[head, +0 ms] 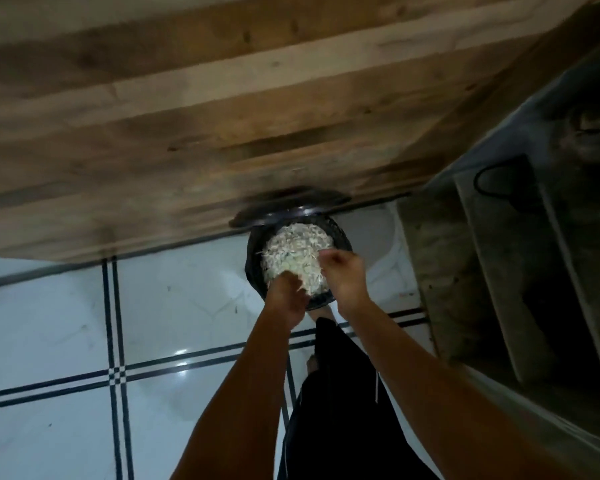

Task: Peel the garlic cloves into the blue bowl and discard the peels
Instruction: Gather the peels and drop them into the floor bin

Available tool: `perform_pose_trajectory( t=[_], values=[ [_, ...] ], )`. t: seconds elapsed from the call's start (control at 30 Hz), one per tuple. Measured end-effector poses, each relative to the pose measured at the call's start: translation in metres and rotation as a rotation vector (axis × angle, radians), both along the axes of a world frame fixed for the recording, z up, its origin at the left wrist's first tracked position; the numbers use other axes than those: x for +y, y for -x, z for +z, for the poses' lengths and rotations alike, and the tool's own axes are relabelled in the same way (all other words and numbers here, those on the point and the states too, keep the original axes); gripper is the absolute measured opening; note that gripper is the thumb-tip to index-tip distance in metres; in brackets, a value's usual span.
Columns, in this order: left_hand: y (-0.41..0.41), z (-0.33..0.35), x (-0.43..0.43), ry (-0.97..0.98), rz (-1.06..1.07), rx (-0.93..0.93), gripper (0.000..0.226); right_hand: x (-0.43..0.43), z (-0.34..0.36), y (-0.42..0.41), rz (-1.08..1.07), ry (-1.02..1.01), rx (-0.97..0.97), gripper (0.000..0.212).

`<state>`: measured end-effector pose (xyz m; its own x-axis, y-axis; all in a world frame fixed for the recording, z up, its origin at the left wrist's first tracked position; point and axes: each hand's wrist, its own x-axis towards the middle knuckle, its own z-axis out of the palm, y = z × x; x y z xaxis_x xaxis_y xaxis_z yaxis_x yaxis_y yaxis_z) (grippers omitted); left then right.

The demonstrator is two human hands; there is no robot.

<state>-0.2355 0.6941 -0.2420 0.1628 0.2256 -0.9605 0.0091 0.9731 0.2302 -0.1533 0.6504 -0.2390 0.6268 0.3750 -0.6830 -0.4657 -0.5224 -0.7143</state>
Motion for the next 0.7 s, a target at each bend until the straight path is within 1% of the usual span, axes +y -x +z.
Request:
perform_pose_trajectory(
  t=[0.03,0.07,0.1,0.13,0.17,0.23,0.3,0.33,0.4,0.47,0.53,0.57,0.6,0.63,0.67,0.7],
  values=[
    [-0.007,-0.006,0.004,0.029,0.076,-0.063,0.026,0.004,-0.005,0.005,0.048,0.015,-0.026,0.019],
    [-0.015,-0.012,0.009,0.054,0.122,-0.118,0.033,0.007,-0.009,0.011,0.103,0.021,-0.003,0.024],
    [-0.021,-0.015,0.013,0.055,0.127,-0.134,0.044,0.01,-0.01,0.017,0.177,0.023,0.081,0.03],
    [-0.027,-0.017,0.017,0.064,0.112,-0.118,0.054,0.01,-0.018,0.022,0.261,0.032,0.16,0.036],
    [-0.029,-0.019,0.021,0.066,0.082,-0.105,0.061,0.011,-0.023,0.025,0.362,0.058,0.19,0.041],
    [-0.033,-0.015,0.026,0.053,0.019,-0.133,0.069,0.009,-0.029,0.019,0.413,0.109,0.202,0.045],
    [-0.036,-0.006,0.02,0.024,-0.074,-0.077,0.063,0.009,-0.024,0.012,0.33,0.126,0.244,0.046],
    [-0.036,-0.001,0.015,-0.015,-0.111,-0.038,0.059,0.009,-0.02,0.01,0.28,0.084,0.288,0.047],
    [-0.034,0.007,0.006,-0.013,-0.073,-0.085,0.052,0.012,-0.008,0.013,0.237,-0.018,0.335,0.049],
    [-0.033,0.017,0.005,-0.047,-0.129,-0.043,0.043,0.01,0.011,0.02,0.189,-0.088,0.279,0.041],
    [-0.034,0.04,0.008,-0.096,-0.158,-0.012,0.033,0.003,0.029,0.024,0.209,-0.07,0.208,0.037],
    [-0.035,0.051,0.006,-0.107,-0.167,-0.022,0.029,-0.002,0.037,0.022,0.246,-0.045,0.191,0.037],
    [-0.037,0.061,0.002,-0.121,-0.177,-0.04,0.026,-0.005,0.043,0.019,0.285,-0.022,0.135,0.036],
    [-0.036,0.072,-0.003,-0.14,-0.148,-0.082,0.025,-0.01,0.05,0.013,0.326,-0.016,0.065,0.036],
    [-0.035,0.08,-0.009,-0.148,-0.102,-0.131,0.023,-0.016,0.058,0.005,0.351,-0.029,0.037,0.035],
    [-0.033,0.086,-0.014,-0.159,-0.051,-0.157,0.02,-0.02,0.067,-0.001,0.34,-0.036,0.002,0.034]
  ],
)
